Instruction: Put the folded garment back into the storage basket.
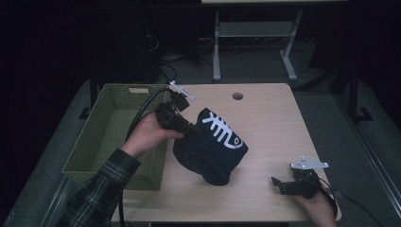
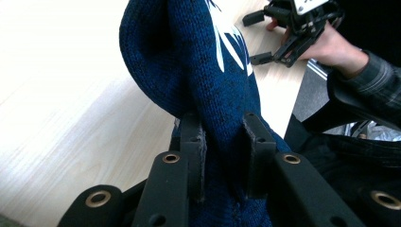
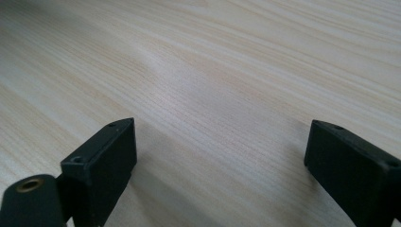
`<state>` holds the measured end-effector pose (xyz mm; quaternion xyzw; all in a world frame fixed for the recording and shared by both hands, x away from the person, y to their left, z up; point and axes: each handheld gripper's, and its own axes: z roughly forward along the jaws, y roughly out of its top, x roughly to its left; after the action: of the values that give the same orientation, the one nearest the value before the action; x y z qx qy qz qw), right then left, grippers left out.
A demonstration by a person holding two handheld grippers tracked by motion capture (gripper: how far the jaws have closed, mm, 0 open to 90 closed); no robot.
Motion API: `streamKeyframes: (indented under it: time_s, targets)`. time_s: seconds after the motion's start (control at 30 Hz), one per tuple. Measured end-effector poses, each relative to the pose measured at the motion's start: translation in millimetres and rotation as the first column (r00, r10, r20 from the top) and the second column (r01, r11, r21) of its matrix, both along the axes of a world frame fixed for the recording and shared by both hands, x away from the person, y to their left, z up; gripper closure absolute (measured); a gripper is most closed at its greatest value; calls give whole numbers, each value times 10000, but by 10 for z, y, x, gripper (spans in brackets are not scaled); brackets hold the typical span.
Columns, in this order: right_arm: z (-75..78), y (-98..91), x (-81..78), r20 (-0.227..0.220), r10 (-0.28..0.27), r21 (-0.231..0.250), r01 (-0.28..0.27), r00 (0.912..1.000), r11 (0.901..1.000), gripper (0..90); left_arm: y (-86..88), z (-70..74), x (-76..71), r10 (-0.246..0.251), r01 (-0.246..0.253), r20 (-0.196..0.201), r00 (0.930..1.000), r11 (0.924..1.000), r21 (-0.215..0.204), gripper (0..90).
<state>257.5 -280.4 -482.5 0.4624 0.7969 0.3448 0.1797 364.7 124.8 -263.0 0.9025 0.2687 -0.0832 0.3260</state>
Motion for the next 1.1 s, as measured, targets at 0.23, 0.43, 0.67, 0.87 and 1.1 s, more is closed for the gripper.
streamKeyframes:
  time_s: [0.23,0.43,0.67,0.87,1.1]
  targets:
    - [0,0,0,0,-1,0,1,10000,10000,96,175,185,5,244,-244,120,9996,9997,-16,745]
    - [1,0,-1,-14,-34,4,34,10000,10000,96,392,375,14,542,-542,182,9984,9985,-4,745]
    - [1,0,-1,-19,-46,12,46,10000,10000,96,702,567,16,1226,-1221,330,9919,9924,-166,745]
    - [1,-2,0,-7,-68,1,68,10000,10000,97,994,689,2,1808,-1803,412,9827,9835,-162,745]
    - [0,-2,1,-5,-108,7,108,9999,9999,97,1390,767,-30,2656,-2646,423,9632,9639,-288,745]
